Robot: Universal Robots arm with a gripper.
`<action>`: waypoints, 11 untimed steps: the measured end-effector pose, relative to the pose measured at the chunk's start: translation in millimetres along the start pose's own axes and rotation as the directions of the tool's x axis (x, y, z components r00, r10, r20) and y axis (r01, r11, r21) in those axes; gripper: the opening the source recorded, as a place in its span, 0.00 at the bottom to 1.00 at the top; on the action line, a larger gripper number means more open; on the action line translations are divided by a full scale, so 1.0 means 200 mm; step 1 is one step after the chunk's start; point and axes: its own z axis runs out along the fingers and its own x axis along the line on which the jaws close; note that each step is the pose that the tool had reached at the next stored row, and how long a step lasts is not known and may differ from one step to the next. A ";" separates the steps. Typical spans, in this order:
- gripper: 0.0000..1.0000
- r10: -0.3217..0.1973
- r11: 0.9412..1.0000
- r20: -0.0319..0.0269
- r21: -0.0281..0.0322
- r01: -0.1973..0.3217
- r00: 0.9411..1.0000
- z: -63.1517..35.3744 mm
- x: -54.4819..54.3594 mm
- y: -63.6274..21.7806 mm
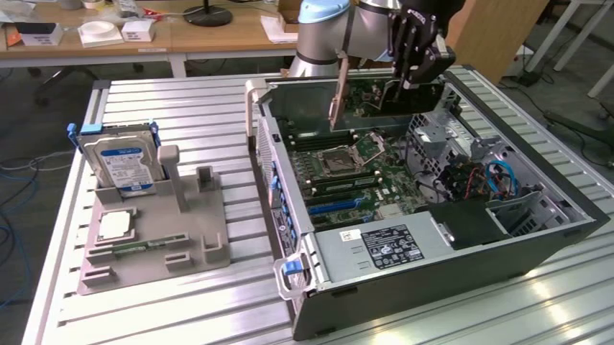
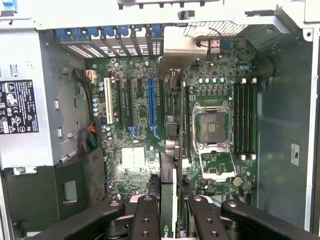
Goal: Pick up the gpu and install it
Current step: 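Insert the gpu into the slot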
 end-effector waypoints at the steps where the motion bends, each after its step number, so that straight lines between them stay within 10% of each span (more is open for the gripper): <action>1: 0.26 -0.006 1.000 0.001 0.000 0.006 1.000 0.002 0.00 0.000; 11: 0.26 -0.038 0.999 0.002 0.000 0.038 0.999 0.013 0.00 0.011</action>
